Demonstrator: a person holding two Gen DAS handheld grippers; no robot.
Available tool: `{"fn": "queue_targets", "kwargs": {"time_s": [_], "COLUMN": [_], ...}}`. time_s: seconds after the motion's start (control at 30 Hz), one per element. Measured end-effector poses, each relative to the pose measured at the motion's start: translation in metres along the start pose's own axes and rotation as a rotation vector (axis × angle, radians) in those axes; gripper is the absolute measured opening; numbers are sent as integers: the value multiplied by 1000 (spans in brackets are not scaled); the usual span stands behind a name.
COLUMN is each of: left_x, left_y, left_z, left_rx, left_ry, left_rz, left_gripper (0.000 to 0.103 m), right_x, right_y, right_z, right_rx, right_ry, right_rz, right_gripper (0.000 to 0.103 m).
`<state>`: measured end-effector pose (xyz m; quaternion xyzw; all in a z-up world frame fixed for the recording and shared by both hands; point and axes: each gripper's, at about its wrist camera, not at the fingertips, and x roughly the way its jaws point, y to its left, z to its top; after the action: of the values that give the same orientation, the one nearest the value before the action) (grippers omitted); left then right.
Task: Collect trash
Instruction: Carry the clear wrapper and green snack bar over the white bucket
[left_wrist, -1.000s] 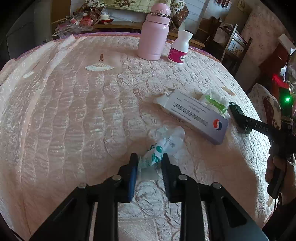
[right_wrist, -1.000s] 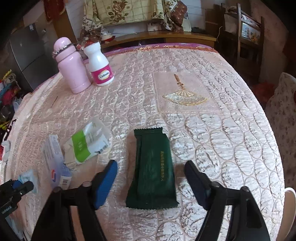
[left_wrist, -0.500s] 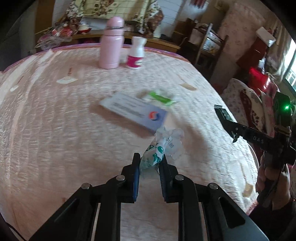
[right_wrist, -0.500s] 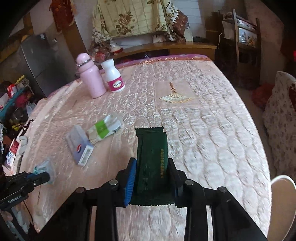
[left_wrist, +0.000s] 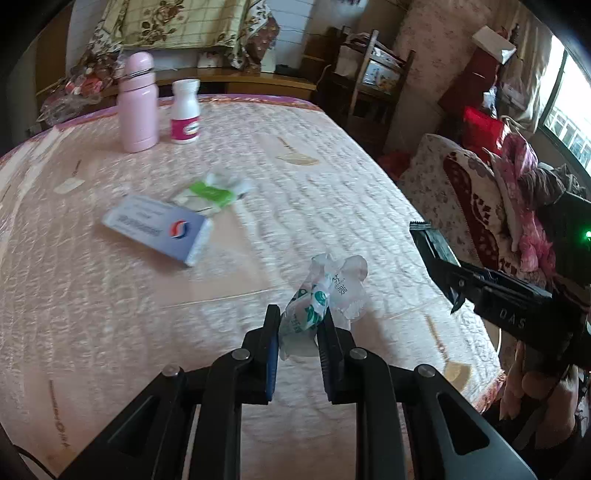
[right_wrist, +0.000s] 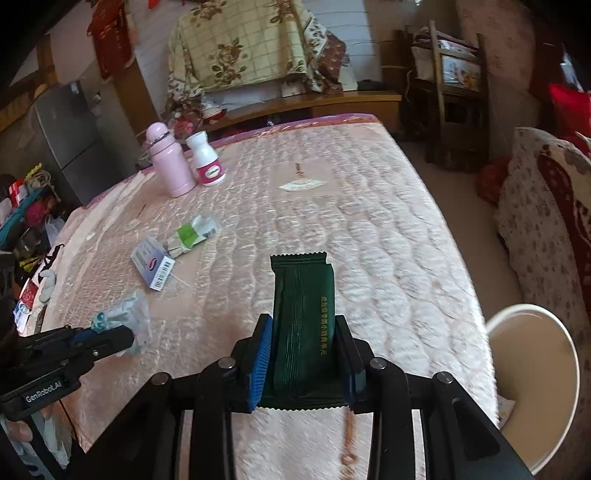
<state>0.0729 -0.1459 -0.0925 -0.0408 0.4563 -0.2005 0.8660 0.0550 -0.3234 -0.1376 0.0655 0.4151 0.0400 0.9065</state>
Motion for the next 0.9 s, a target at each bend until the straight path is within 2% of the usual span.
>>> {"fn": "queue_targets", "kwargs": {"time_s": [0.47,0.9], "left_x": [24,49], "left_y": [-87,-171], "left_z": [4,11], "left_rx": [114,227], "left_ry": [-1,10], "left_rz": [-3,-79], "left_gripper": [20,20], "right_x": [-43,-77], "right_y": [-68,-143], "right_z": [-28,-52], "right_rx": [102,211], "right_ry": [-41,-56], "right_rz": [-68,-169], "right_gripper": [35,35]}}
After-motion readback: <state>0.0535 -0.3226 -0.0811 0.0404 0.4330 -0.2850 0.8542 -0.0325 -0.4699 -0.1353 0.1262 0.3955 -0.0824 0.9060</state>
